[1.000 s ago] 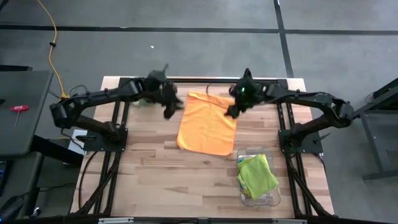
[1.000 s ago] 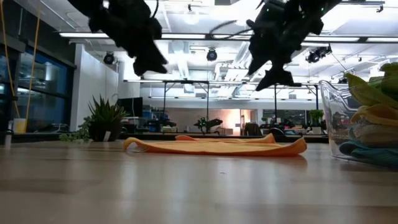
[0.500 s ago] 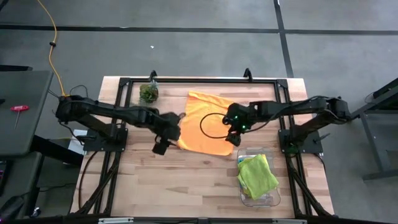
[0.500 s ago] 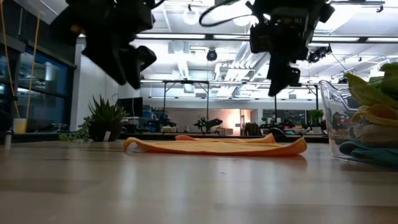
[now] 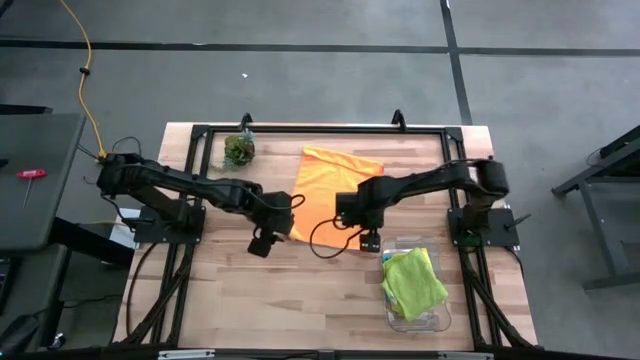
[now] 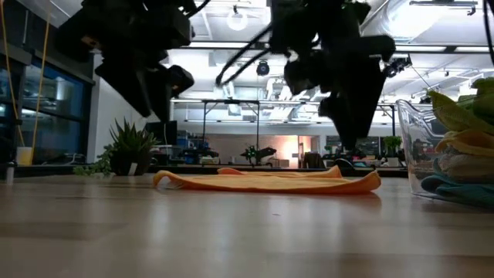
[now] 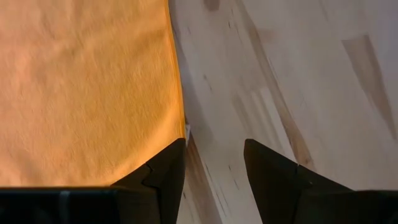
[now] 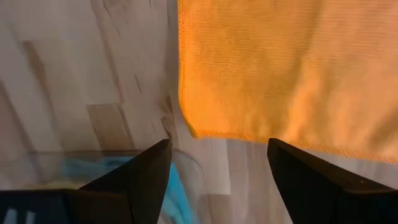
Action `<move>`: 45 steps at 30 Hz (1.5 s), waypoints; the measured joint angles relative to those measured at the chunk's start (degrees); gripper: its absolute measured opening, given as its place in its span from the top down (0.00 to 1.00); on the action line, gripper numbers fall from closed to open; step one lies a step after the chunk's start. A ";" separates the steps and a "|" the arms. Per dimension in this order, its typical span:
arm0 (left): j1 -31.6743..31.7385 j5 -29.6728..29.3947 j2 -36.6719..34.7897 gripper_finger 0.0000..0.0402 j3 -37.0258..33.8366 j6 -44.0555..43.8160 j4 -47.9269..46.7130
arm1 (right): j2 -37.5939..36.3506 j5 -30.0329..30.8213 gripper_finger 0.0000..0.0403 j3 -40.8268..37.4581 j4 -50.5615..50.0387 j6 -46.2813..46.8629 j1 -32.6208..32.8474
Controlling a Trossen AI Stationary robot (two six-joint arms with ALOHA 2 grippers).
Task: Fold microfiber towels
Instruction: Fold the orange microfiber cloth
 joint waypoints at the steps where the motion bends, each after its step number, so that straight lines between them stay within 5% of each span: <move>1: 0.00 -0.01 -0.49 0.62 -0.05 -0.23 -0.65 | 1.15 0.00 0.36 0.47 -0.11 -0.10 0.33; 12: -0.12 0.01 -1.37 0.63 -0.03 0.16 -0.15 | 7.40 -1.35 0.36 1.63 -0.80 2.84 4.33; 26: -0.02 -0.25 -1.37 0.63 -0.03 1.55 -0.14 | 10.92 4.96 0.38 1.57 1.65 8.58 5.77; 32: -0.02 -0.30 -1.37 0.62 -0.03 1.43 -0.39 | 10.92 5.01 0.57 1.57 0.46 9.36 5.76; 39: -0.02 -0.45 -1.37 0.63 -0.03 1.48 -0.39 | 10.90 4.59 0.95 1.57 0.48 8.65 5.76; 45: -0.01 -0.85 -1.37 0.63 -0.03 1.55 -2.85 | 8.97 3.57 0.99 1.50 0.03 7.64 5.77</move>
